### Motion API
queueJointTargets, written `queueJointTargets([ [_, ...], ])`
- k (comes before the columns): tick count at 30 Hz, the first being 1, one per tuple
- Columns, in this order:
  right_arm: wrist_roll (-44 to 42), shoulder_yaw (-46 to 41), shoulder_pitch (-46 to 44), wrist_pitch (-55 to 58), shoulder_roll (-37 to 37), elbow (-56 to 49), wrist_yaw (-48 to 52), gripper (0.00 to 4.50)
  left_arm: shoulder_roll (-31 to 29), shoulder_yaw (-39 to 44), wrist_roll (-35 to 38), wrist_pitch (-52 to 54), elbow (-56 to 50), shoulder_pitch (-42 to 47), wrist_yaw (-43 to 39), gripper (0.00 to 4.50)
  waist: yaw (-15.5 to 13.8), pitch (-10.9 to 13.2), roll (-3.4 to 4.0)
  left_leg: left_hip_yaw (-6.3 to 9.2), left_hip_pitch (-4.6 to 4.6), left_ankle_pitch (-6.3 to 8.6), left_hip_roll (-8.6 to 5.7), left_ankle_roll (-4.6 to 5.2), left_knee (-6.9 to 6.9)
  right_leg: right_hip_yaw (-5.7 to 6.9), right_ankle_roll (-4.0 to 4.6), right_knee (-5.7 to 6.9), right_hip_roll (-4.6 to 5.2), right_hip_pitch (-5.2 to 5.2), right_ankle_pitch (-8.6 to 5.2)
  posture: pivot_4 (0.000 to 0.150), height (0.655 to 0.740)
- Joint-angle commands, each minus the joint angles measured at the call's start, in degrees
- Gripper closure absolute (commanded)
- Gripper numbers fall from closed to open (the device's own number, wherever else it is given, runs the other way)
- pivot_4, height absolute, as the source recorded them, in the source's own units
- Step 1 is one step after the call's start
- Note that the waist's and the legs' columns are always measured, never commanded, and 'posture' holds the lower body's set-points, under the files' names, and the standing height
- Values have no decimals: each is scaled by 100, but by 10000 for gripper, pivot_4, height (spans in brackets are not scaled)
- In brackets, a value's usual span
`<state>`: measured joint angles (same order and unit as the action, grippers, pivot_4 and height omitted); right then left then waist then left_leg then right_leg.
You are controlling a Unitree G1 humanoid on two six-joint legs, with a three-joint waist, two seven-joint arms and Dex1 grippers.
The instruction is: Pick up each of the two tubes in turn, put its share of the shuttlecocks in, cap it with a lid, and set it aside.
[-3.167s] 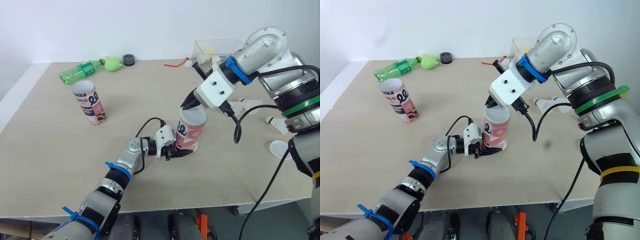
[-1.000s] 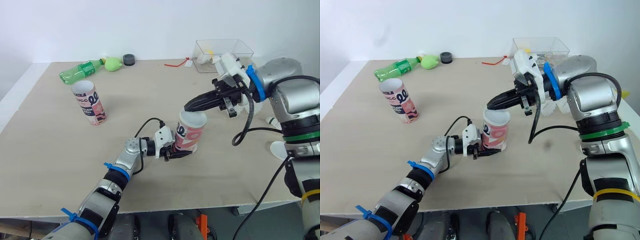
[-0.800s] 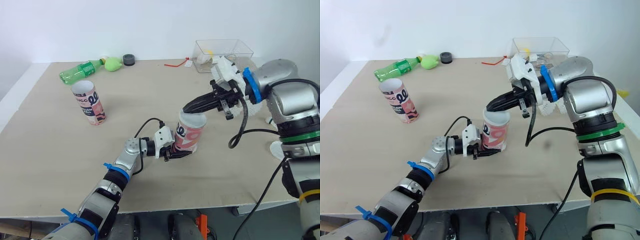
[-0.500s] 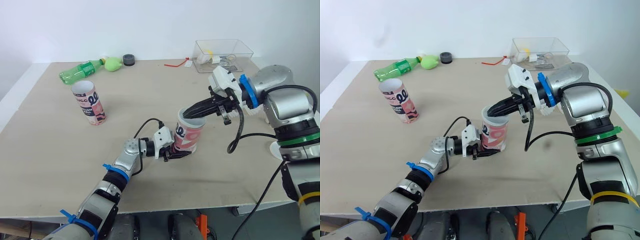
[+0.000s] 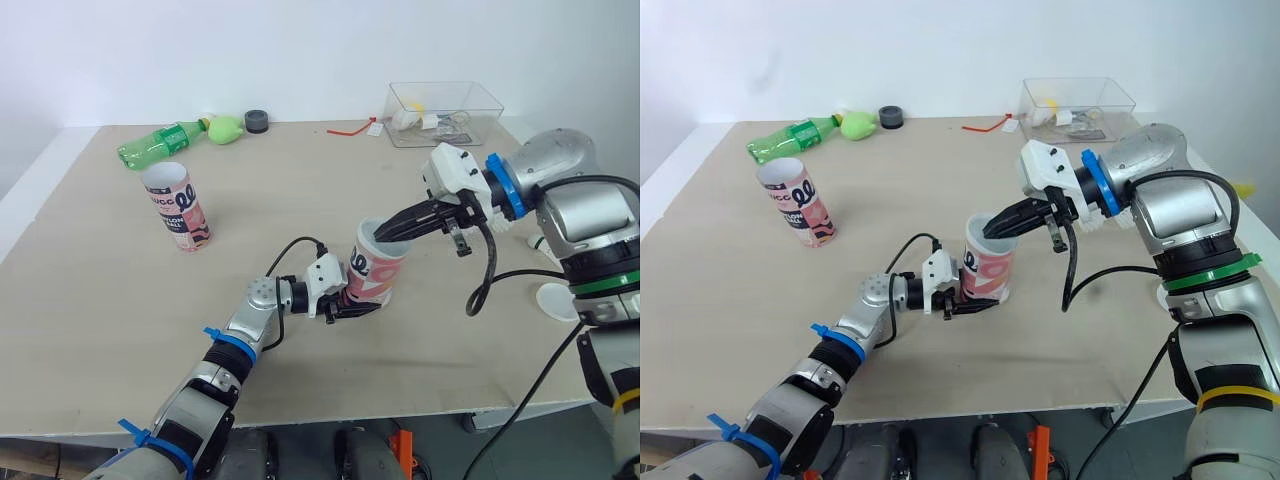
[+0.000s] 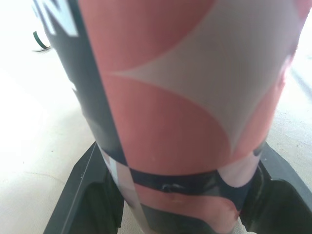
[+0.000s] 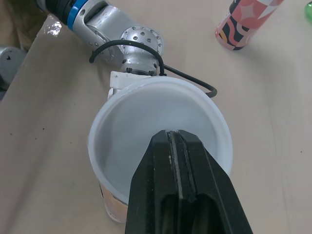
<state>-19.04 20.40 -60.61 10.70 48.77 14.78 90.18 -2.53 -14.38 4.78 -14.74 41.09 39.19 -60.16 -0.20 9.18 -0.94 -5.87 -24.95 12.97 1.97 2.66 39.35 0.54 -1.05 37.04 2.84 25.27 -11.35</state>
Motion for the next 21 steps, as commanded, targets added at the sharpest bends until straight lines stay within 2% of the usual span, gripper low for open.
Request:
queueJointTargets([
  [1, 150, 367, 123, -218, -2, -17, 232, 44428, -89, -71, -91, 197, 141, -110, -82, 22125, 0, -1, -1, 0, 0, 0, 1, 0, 0, 0, 0, 0, -1, 0, 0, 1500, 7400],
  [11, 265, 542, -59, -716, -250, -18, 232, 44428, -84, -61, -116, 176, 239, -88, -70, 22125, 1, -6, -8, -2, 10, 2, 19, -3, 0, -2, 24, 0, -20, -5, -12, 1500, 7400],
  [21, 129, 473, -330, -374, -533, 101, 232, 44428, -28, -69, -134, 141, 264, -91, -85, 22125, 1, -7, -8, -8, 29, 2, 53, -4, 0, -3, 47, 1, -52, -14, -10, 1500, 7400],
])
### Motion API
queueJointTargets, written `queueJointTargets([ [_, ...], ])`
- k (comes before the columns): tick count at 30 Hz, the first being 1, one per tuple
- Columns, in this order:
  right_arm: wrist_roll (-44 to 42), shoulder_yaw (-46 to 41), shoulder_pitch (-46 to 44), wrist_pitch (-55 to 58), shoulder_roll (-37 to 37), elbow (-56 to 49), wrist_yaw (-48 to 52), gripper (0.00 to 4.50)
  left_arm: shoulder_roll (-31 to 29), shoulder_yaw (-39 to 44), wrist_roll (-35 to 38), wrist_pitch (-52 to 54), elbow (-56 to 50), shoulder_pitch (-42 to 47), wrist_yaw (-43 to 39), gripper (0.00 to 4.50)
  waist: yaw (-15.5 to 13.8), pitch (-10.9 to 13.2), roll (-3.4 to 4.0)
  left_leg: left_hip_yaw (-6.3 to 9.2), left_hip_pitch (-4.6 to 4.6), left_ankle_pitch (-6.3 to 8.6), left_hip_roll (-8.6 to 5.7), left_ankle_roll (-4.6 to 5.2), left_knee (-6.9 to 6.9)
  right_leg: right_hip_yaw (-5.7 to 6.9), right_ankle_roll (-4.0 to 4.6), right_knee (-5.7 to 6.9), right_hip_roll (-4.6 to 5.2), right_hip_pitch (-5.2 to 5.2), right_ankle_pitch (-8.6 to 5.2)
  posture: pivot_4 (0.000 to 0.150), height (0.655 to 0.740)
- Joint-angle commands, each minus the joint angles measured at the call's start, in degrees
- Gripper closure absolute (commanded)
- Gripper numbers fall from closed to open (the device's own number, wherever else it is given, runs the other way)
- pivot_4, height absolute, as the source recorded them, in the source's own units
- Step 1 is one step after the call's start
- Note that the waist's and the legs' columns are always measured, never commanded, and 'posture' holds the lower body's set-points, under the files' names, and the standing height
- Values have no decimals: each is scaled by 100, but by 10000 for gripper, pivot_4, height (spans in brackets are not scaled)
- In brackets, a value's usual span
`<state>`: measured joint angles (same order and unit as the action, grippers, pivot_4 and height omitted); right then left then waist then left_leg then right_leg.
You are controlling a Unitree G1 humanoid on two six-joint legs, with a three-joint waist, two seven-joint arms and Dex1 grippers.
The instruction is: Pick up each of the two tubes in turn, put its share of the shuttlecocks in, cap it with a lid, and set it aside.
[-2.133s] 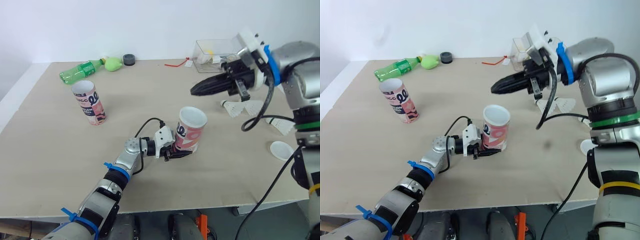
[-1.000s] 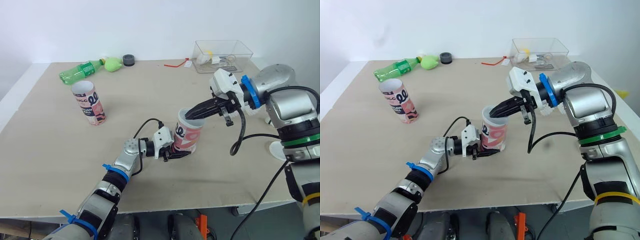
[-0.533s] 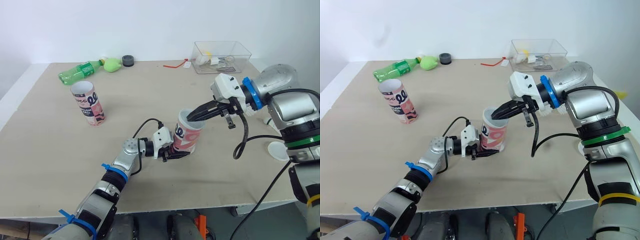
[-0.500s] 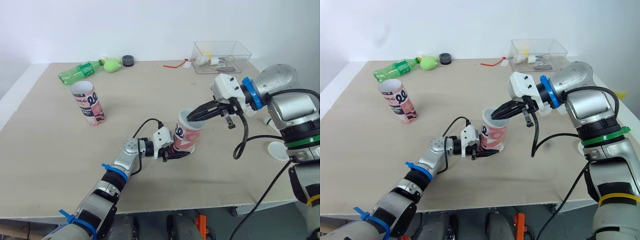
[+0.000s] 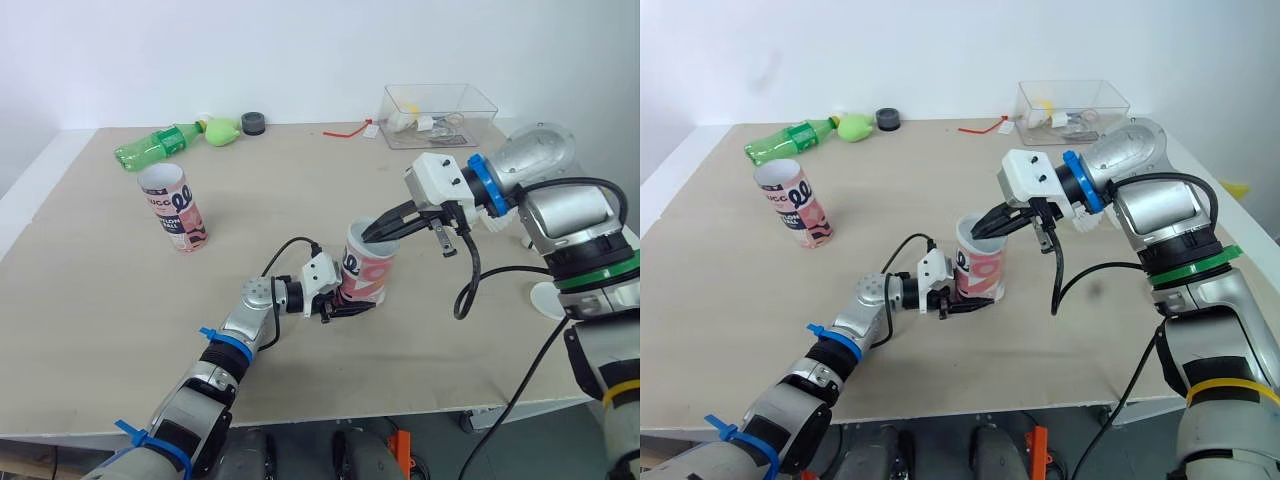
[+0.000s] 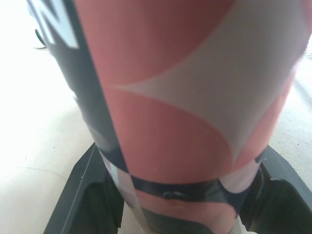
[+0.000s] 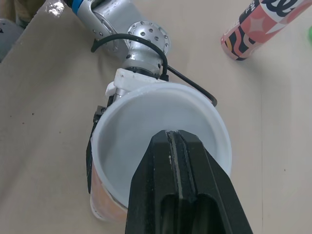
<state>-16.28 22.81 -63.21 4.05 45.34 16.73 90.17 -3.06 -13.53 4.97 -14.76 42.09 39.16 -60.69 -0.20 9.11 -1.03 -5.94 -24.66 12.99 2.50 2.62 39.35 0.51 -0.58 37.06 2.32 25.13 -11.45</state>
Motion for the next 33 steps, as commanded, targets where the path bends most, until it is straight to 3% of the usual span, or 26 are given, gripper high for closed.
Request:
queueJointTargets([
  [1, -225, 180, -112, 429, -232, -122, 233, 44428, 29, -157, -153, 146, 160, -95, -34, 22125, 0, 0, 0, -2, 1, 0, 4, 0, 0, -1, 9, 0, -4, 1, 4, 1500, 7400],
  [8, -223, 246, -153, 549, -304, -198, 233, 44428, 51, -167, -165, 133, 173, -94, -36, 22125, -7, 0, 0, -2, 1, 1, 9, -2, 0, 0, 20, 1, -9, 2, 5, 1500, 7400],
  [19, 411, 686, -160, -412, -172, 395, 233, 44428, 56, -181, -154, 136, 119, -137, -43, 22125, -7, -24, -12, -5, 5, 3, 11, -5, 0, -1, 20, 1, -10, -1, 5, 1500, 7400],
  [33, 321, 982, 17, -443, -3, 141, 233, 44428, 59, -183, -170, 148, 93, -163, -48, 22125, -11, -60, -24, -4, 5, 11, 11, -20, -1, 0, 29, 0, -4, -1, -3, 1500, 7400],
])
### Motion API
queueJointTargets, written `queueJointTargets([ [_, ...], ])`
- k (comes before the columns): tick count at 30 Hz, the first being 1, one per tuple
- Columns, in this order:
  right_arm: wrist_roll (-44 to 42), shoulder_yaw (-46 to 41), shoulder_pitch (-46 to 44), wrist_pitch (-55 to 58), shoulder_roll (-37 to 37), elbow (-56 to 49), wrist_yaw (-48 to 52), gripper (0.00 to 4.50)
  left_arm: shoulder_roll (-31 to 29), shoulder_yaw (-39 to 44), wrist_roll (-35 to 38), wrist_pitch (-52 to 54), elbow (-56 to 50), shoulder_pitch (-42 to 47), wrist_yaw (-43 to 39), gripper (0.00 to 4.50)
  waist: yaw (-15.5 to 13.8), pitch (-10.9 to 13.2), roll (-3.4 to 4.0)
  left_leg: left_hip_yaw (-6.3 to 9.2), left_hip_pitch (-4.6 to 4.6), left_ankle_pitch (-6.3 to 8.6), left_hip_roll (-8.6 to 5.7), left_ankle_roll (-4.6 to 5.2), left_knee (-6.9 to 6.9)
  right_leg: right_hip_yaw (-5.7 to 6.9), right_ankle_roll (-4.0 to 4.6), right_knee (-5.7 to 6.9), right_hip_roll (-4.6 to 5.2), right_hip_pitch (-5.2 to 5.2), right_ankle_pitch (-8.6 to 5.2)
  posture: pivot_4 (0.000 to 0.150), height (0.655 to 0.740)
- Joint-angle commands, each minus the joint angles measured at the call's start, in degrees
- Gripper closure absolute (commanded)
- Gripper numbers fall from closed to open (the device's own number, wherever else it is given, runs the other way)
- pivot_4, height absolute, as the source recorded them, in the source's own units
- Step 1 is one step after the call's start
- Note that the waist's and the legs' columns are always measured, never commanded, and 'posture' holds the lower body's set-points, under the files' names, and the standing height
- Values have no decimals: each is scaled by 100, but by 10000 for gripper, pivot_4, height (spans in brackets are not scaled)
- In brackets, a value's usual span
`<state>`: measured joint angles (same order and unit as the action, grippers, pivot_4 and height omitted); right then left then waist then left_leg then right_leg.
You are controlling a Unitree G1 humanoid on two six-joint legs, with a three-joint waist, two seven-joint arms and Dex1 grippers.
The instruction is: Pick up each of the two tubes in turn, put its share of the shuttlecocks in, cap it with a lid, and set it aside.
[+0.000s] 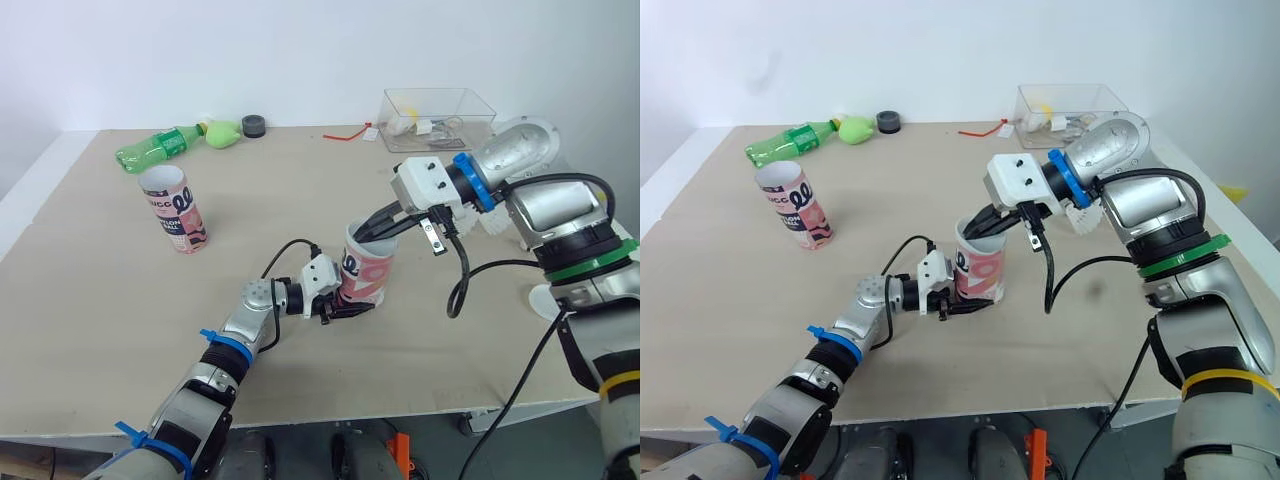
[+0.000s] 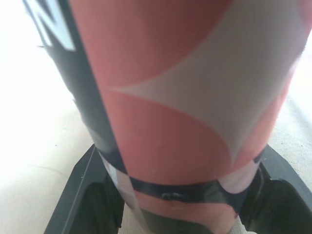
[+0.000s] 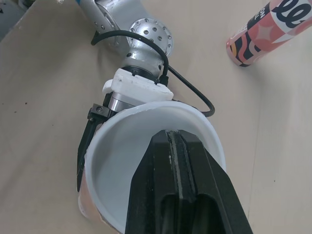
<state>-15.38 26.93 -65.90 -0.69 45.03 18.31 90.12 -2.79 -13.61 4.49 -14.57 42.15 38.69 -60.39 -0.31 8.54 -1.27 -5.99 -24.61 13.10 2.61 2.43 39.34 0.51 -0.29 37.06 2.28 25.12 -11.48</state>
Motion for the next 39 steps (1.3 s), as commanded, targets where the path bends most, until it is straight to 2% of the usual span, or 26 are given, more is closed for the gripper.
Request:
queueJointTargets([
  [1, 241, 582, 297, 23, 30, -33, 238, 44428, 32, -173, -121, 132, 81, -119, -82, 22125, 0, -4, 0, 0, 0, 1, 0, -1, 0, 0, 0, 0, 0, 0, -1, 1500, 7400],
  [23, 749, 953, 210, -770, -143, 328, 238, 44428, 38, -134, -75, 191, -7, -125, -93, 22125, 1, -73, -8, 0, 28, 11, 11, -18, -19, -1, 6, 0, -3, -14, -25, 1500, 7400],
  [39, 739, 1147, 114, -1152, -257, 219, 238, 44428, 40, -135, -84, 199, 30, -121, -100, 22125, 0, -101, -16, -1, 46, 10, 10, -18, -53, -2, 15, -1, 4, -16, -41, 1500, 7400],
])
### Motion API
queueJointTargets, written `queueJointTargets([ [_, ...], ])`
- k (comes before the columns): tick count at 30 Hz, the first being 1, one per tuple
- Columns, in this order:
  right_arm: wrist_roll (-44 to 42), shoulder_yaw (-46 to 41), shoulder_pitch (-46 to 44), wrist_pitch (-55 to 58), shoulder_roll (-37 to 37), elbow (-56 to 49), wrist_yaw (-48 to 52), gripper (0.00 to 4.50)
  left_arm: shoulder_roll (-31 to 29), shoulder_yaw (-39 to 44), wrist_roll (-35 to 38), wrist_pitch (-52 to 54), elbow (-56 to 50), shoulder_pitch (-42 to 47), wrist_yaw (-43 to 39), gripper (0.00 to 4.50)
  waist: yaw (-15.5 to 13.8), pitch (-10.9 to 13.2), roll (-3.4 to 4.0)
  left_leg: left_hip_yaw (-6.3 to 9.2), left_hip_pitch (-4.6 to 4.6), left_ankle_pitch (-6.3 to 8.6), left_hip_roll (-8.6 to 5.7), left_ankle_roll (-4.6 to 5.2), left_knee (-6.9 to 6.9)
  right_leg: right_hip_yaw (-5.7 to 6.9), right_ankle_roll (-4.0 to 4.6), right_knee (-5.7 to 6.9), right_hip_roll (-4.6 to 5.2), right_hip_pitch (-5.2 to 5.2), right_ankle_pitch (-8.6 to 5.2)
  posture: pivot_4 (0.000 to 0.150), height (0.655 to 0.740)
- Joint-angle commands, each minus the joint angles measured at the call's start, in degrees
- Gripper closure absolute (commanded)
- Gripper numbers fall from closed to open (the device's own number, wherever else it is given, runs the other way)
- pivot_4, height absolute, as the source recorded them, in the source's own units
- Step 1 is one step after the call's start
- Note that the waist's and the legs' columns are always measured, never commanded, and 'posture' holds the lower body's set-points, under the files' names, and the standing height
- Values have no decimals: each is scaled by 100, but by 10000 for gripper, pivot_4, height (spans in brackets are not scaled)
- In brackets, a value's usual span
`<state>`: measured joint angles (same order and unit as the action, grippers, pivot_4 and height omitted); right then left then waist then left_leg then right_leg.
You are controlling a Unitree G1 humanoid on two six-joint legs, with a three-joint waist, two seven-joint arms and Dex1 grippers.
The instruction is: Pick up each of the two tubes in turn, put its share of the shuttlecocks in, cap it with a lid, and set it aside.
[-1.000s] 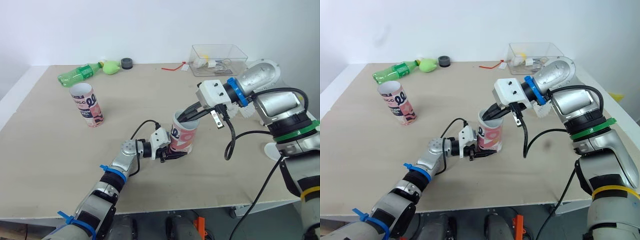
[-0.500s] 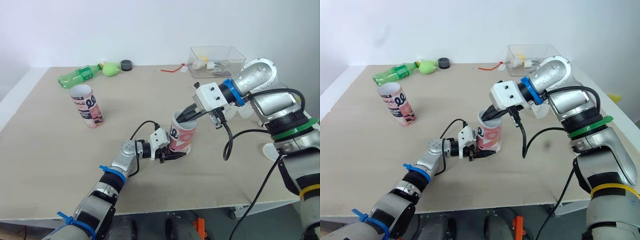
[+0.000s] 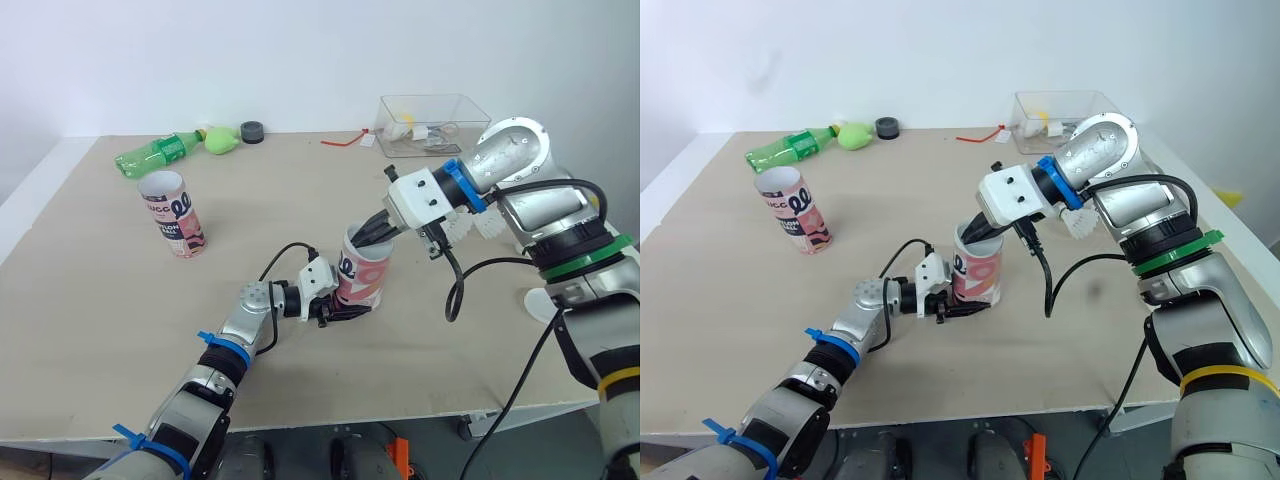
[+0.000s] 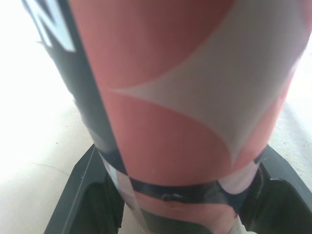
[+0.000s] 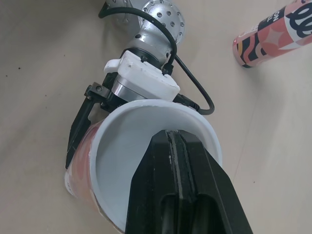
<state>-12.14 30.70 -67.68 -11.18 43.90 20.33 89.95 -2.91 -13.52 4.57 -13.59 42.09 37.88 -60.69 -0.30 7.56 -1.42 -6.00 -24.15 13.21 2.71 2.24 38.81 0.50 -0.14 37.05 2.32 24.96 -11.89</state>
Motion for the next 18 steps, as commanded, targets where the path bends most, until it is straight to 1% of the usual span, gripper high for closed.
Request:
queueJointTargets([
  [1, 457, 798, 270, -171, -159, 61, 255, 44428, 53, -144, -93, 97, 42, -36, -69, 22125, 0, -7, -5, 0, 1, 0, 0, 0, -3, 1, 2, 0, 0, 0, -1, 1500, 7400],
  [12, 715, 959, -1, -446, -429, 479, 255, 44428, 81, -151, -109, 81, 32, -58, -69, 22125, 1, -19, -13, -1, 23, 0, 0, 0, -20, -3, 7, 0, -1, -7, -7, 1500, 7400],
  [17, 635, 1291, -90, -293, -345, 483, 255, 44428, 69, -175, -123, 43, 11, -72, -67, 22125, 1, -19, -13, -4, 70, 1, 0, -2, -38, -5, 1, -1, 0, -20, -27, 1500, 7400],
  [18, 657, 1384, -84, -305, -295, 497, 255, 44428, 67, -177, -124, 41, 1, -75, -69, 22125, 1, -19, -13, -4, 81, 2, 0, -4, -42, -4, 0, -1, 1, -42, -33, 1500, 7400],
])
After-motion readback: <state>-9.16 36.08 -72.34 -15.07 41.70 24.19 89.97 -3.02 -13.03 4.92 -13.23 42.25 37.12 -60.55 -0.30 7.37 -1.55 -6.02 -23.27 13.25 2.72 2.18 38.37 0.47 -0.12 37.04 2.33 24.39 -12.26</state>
